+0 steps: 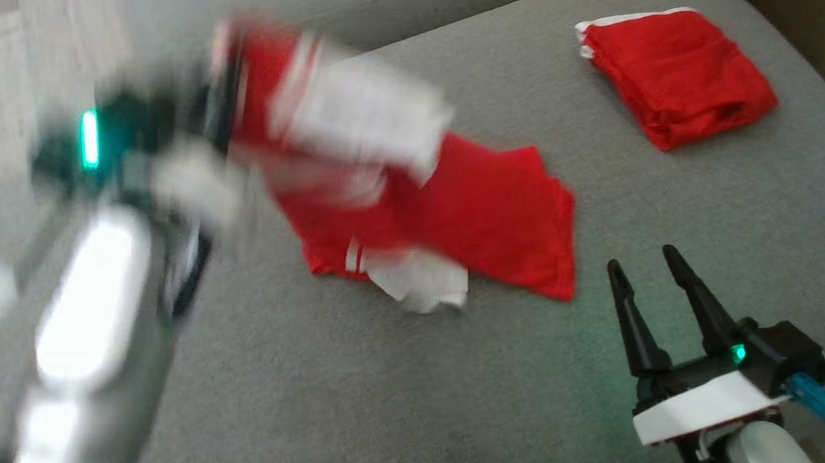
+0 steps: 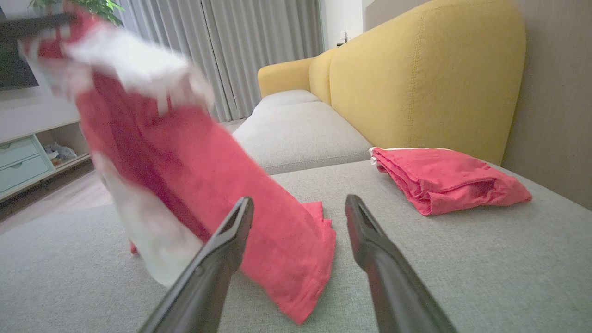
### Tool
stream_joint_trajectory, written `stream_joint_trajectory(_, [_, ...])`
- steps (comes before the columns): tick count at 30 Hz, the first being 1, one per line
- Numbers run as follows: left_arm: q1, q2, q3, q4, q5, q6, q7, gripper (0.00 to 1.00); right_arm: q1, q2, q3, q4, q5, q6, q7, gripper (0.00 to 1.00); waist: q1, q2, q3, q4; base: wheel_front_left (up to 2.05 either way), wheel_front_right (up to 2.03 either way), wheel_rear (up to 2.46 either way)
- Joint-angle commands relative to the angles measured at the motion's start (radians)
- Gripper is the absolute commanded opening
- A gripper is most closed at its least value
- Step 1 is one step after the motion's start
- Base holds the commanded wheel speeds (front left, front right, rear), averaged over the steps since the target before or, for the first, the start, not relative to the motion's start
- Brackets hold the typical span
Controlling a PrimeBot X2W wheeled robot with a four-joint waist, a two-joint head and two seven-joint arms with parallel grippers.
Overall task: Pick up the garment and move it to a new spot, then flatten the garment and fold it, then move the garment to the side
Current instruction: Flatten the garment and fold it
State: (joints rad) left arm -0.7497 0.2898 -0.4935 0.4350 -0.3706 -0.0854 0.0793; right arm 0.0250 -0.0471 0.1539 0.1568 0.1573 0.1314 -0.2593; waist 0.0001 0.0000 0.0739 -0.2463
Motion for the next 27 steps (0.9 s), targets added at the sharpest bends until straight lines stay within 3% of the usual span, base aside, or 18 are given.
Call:
stream_joint_trajectory(1, [0.009, 0.051, 0.052, -0.028, -0.013, 0.012, -0.003, 0.0, -0.017, -0.003, 0.014, -0.036, 0.0, -0.001, -0.002, 1.0, -0.0001, 0.0, 0.013, 0.01, 0.0, 0.0, 0.0])
stream_joint_trajectory(5, [0.186, 0.108, 0.081, -0.007, -0.034, 0.047, -0.052, 0.0, -0.026, -0.003, 0.003, -0.037, -0.009, -0.001, -0.002, 1.0, -0.0001, 0.0, 0.044, 0.027, 0.0, 0.0, 0.0])
stream_joint_trajectory(7, [0.236, 0.12, 0.092, 0.01, -0.036, 0.064, -0.091, 0.48, -0.032, -0.003, 0.005, -0.037, -0.012, -0.001, -0.002, 1.0, -0.0001, 0.0, 0.055, 0.03, 0.0, 0.0, 0.0])
stream_joint_trajectory(8, [0.254, 0.119, 0.099, 0.016, -0.039, 0.076, -0.11, 0.96, -0.035, -0.003, 0.005, -0.038, -0.012, -0.001, -0.002, 1.0, -0.0001, 0.0, 0.06, 0.032, 0.0, 0.0, 0.0])
stream_joint_trajectory(9, [0.267, 0.115, 0.104, 0.018, -0.039, 0.089, -0.13, 1.0, -0.038, -0.003, 0.004, -0.038, -0.012, -0.001, -0.002, 1.0, -0.0001, 0.0, 0.063, 0.033, 0.0, 0.0, 0.0])
stream_joint_trajectory(15, [0.317, 0.107, 0.056, -0.034, 0.088, 0.21, -0.247, 1.0, -0.037, -0.003, 0.0, -0.036, -0.014, -0.001, -0.002, 1.0, -0.0001, 0.0, 0.078, 0.051, 0.0, 0.0, 0.0])
stream_joint_trajectory(19, [0.296, 0.083, -0.03, -0.101, 0.205, 0.266, -0.239, 1.0, -0.041, -0.003, -0.003, -0.035, -0.02, -0.001, -0.002, 1.0, -0.0001, 0.0, 0.095, 0.066, 0.0, 0.0, 0.0])
stream_joint_trajectory(23, [0.244, 0.049, -0.098, -0.131, 0.27, 0.269, -0.189, 1.0, -0.054, -0.003, -0.002, -0.036, -0.025, -0.001, -0.002, 1.0, -0.0001, 0.0, 0.116, 0.072, 0.0, 0.0, 0.0])
stream_joint_trajectory(27, [0.124, -0.013, -0.198, -0.086, 0.349, 0.225, -0.058, 1.0, -0.083, -0.003, 0.01, -0.038, -0.031, -0.001, -0.002, 1.0, -0.0001, 0.0, 0.166, 0.066, 0.0, 0.0, 0.0])
